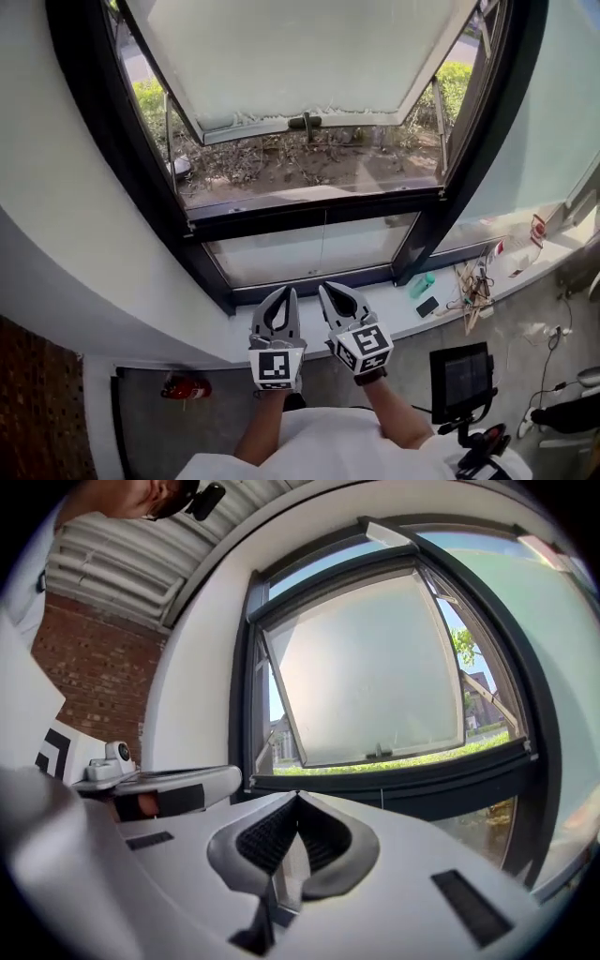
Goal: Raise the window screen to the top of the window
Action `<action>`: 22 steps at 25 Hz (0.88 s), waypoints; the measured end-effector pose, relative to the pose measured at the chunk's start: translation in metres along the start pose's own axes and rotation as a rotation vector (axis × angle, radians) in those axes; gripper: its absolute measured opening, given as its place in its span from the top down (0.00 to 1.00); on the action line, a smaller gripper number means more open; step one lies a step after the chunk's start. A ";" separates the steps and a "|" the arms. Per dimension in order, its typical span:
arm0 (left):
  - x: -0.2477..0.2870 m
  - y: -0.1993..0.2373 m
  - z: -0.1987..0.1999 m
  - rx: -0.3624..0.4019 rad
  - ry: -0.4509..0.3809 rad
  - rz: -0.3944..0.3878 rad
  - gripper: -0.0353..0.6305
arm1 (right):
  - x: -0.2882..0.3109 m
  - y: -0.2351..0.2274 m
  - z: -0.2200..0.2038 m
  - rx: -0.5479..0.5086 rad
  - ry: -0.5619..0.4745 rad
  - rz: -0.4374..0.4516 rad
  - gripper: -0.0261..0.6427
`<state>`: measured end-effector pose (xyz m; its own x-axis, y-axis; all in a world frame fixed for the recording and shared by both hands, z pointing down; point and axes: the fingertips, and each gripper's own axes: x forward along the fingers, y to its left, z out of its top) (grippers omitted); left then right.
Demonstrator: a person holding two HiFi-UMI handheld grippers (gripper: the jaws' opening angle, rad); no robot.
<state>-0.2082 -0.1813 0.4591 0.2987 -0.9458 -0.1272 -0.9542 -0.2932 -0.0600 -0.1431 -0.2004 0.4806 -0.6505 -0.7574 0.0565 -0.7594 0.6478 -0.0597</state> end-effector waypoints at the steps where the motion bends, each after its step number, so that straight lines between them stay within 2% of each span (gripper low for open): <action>1: 0.015 0.012 0.008 0.001 -0.026 -0.014 0.96 | 0.012 -0.007 0.006 -0.004 -0.010 -0.029 0.96; 3: 0.041 0.031 0.012 -0.039 -0.059 -0.062 0.95 | 0.032 -0.020 0.010 -0.008 -0.016 -0.086 0.96; 7: 0.080 0.045 -0.034 -0.117 0.038 -0.158 0.95 | 0.057 -0.043 -0.010 -0.012 0.045 -0.137 0.96; 9: 0.097 0.039 -0.044 -0.081 0.072 -0.180 0.95 | 0.069 -0.058 -0.013 0.002 0.054 -0.117 0.96; 11: 0.119 0.033 -0.045 0.031 0.096 -0.187 0.95 | 0.084 -0.075 -0.010 0.001 0.042 -0.095 0.96; 14: 0.148 0.026 -0.050 0.256 0.158 -0.197 0.95 | 0.096 -0.094 -0.001 -0.003 0.030 -0.080 0.96; 17: 0.178 0.018 -0.059 0.450 0.230 -0.243 0.95 | 0.100 -0.113 0.000 -0.012 0.028 -0.067 0.96; 22: 0.211 0.013 -0.089 0.690 0.388 -0.306 0.78 | 0.099 -0.151 -0.005 0.032 0.034 -0.093 0.96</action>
<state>-0.1590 -0.3974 0.5200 0.3939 -0.8563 0.3340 -0.5687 -0.5126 -0.6433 -0.0931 -0.3728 0.5004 -0.5779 -0.8103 0.0971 -0.8160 0.5718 -0.0843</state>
